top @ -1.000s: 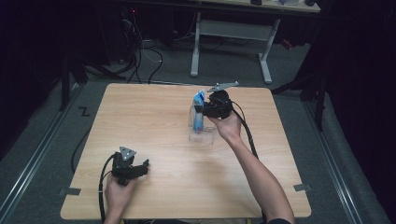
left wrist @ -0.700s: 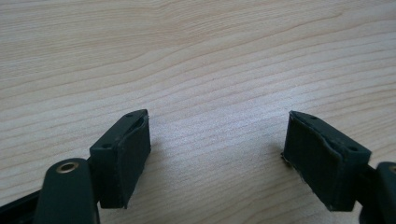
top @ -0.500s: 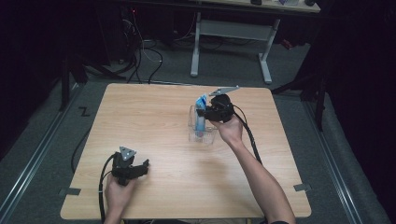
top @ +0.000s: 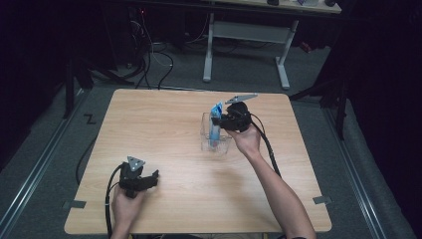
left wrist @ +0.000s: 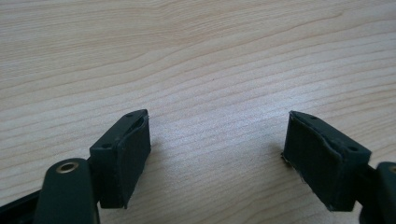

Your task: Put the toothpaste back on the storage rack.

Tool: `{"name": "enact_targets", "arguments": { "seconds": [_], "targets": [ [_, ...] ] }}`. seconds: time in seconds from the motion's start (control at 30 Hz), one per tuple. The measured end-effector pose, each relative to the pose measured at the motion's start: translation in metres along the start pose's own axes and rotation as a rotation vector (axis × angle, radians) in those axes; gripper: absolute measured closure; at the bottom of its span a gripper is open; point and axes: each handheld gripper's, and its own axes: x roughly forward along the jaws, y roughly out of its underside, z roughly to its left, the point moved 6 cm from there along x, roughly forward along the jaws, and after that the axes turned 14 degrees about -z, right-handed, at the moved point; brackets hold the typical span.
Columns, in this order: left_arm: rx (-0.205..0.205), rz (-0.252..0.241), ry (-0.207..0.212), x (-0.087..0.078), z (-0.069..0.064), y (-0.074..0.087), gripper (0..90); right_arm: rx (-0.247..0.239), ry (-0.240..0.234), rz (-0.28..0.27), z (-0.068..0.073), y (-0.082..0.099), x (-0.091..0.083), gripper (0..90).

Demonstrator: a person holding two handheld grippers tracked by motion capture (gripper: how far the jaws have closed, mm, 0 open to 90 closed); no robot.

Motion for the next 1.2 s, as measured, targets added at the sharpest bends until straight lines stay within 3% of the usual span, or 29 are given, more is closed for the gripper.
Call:
{"name": "enact_targets", "arguments": {
  "seconds": [0.43, 0.83, 1.2],
  "targets": [
    [0.0, 0.0, 0.0, 0.0, 0.0, 0.0, 23.1, 0.045, 0.009, 0.0, -0.009, 0.003, -0.004, 70.1],
    [0.0, 0.0, 0.001, 0.0, 0.0, 0.0, 23.0, 0.03, 0.013, -0.003, -0.007, 0.003, -0.002, 70.1],
    [0.0, 0.0, 0.001, 0.0, 0.0, 0.0, 23.0, 0.059, 0.071, 0.004, -0.024, 0.006, -0.002, 67.2]
  ]
}}
